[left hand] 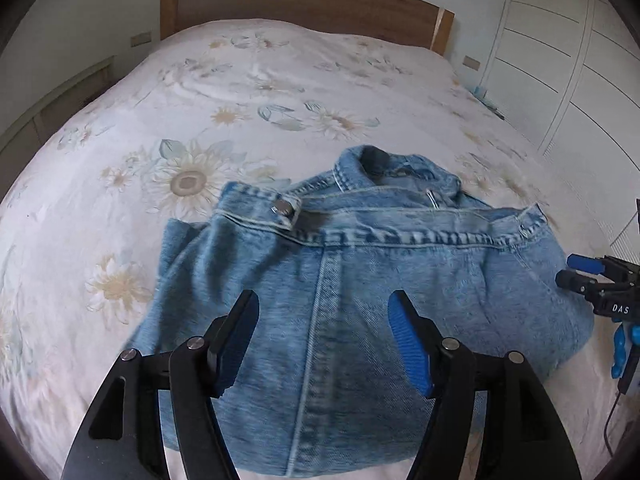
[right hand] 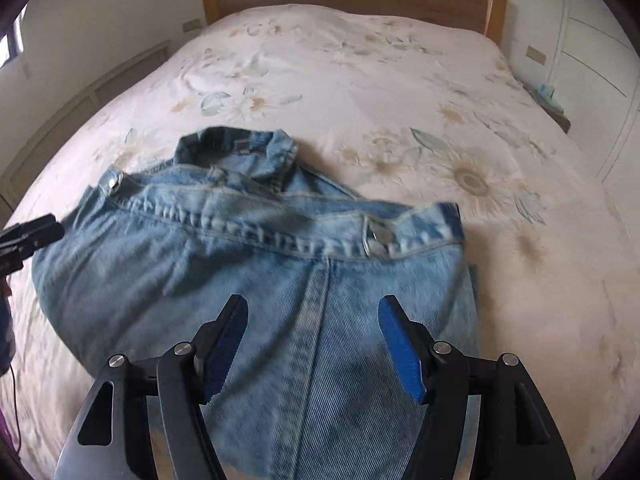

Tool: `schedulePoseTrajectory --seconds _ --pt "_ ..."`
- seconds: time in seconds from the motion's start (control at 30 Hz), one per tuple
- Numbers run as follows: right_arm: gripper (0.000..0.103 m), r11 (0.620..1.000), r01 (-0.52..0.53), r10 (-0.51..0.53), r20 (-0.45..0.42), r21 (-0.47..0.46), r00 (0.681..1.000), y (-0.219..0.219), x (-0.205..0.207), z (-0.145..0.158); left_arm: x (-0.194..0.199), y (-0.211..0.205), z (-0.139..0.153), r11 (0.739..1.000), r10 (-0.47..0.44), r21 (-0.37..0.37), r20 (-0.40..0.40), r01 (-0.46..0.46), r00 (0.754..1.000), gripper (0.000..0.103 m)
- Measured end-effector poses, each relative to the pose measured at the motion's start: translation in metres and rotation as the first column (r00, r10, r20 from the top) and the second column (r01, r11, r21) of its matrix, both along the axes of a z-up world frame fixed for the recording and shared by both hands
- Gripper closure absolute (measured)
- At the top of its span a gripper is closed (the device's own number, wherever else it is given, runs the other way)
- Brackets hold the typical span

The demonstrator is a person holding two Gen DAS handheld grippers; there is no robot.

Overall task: Fold large clothes
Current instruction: 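Press the folded jacket flat with both tools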

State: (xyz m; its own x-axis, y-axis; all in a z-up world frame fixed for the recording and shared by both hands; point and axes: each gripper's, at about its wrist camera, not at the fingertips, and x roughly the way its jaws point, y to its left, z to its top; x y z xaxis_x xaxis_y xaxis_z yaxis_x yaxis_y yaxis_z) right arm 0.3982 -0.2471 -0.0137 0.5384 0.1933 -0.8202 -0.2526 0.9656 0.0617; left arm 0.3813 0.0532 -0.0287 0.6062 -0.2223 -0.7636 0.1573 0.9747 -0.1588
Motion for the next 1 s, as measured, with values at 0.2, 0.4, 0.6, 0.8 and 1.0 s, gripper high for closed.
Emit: schedulePoseTrajectory --seconds 0.2,0.4,0.6,0.8,1.0 --pt "0.033 1.0 0.025 -0.024 -0.077 0.015 0.997 -0.03 -0.021 -0.04 -0.003 0.031 -0.048 0.997 0.072 0.002 -0.089 -0.072 0.993 0.033" --pt "0.033 0.997 0.062 -0.059 -0.081 0.036 0.995 -0.069 -0.042 -0.048 -0.017 0.062 -0.038 0.994 0.11 0.002 -0.083 -0.11 0.991 0.032" --pt "0.032 0.994 0.105 -0.104 -0.051 0.018 0.993 -0.083 -0.053 -0.027 -0.029 0.058 -0.01 0.992 0.123 -0.003 -0.01 -0.123 0.992 0.032" --pt "0.032 0.999 0.04 -0.04 -0.01 0.032 0.999 -0.05 -0.051 -0.016 -0.019 0.035 -0.022 0.996 0.086 0.02 -0.015 -0.086 0.996 0.032" --pt "0.031 0.995 0.051 -0.045 -0.068 0.09 0.997 -0.048 -0.048 -0.047 -0.018 0.051 -0.053 0.994 0.11 -0.018 -0.053 -0.111 0.993 0.027"
